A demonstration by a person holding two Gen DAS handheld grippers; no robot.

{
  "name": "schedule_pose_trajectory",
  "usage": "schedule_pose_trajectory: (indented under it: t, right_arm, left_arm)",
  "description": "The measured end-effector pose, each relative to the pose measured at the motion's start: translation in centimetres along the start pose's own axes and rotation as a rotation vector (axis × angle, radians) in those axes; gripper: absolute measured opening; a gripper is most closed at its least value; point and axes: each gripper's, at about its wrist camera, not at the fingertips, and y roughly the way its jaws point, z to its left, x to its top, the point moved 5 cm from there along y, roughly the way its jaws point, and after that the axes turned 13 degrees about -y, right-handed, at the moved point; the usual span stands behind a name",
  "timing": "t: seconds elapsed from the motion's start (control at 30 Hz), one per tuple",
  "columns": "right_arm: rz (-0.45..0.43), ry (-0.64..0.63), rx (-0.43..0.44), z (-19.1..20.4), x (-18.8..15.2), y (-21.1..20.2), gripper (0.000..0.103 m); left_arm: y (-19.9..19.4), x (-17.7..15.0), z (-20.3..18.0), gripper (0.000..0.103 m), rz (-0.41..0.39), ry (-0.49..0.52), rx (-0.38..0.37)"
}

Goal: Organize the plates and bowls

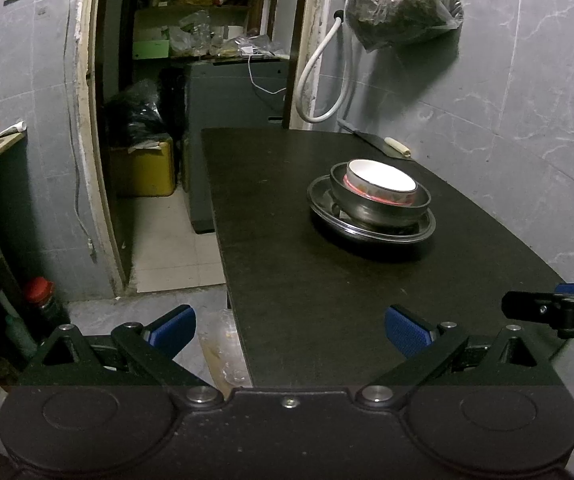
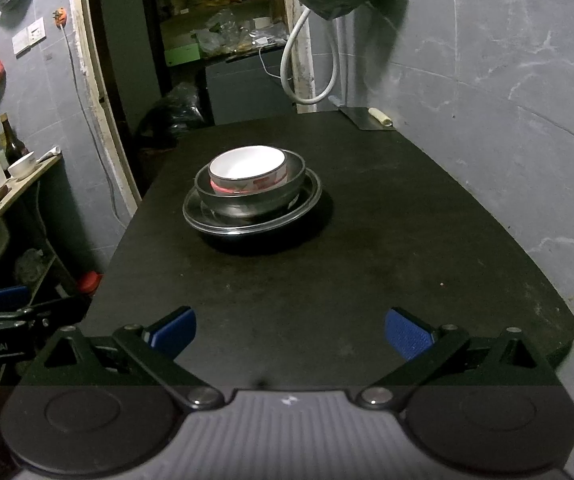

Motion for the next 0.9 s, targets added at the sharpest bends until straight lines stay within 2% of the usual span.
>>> schedule_pose_trajectory:
  t: [0.9]
  right_arm:
    - [0.007,-0.006,0.003,0.14,0.37,0.46,0.103]
  left_arm:
    - [0.15,0.11,0.3,0.101,0.005,-0.007,0.005]
